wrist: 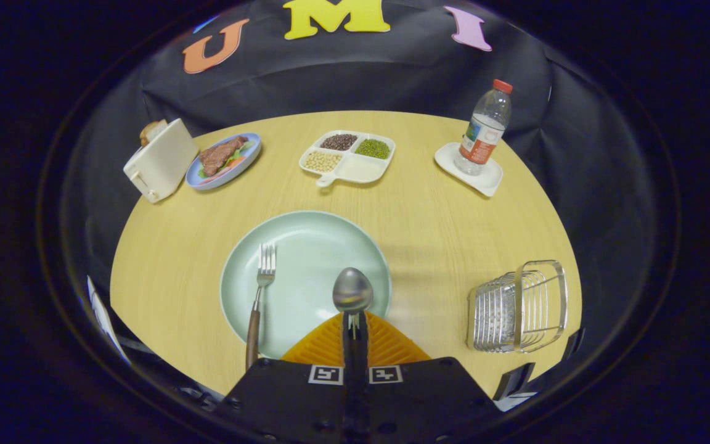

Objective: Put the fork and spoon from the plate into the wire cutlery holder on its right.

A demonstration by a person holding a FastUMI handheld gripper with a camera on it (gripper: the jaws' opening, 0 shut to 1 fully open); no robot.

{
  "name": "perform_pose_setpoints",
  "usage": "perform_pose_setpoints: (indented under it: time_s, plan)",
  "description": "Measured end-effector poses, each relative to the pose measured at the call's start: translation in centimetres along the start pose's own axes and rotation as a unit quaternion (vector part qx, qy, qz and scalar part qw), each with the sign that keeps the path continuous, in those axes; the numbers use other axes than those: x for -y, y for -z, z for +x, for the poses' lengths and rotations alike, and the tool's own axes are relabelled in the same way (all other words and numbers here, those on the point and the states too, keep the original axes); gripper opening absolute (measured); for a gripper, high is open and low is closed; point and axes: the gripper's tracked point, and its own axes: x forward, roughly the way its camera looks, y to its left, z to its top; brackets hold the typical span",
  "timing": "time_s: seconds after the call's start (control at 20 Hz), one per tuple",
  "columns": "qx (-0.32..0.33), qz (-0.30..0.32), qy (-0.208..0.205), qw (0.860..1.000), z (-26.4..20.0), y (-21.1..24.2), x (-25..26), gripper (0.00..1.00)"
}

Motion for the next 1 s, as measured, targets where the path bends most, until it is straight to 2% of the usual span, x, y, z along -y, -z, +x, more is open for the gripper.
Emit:
perform_pose_setpoints:
  time_s: [0.3,0.7,1.0]
  plan:
    - [0.019,0.016,-0.003,1.0,-2.1,-1.0,3.2,0.0]
    - [0.052,0.055,0.014,0.997,-6.3,-1.7,11.2,0.0]
    - [0.077,0.072,0.015,0.994,-9.1,-1.4,14.9,0.0]
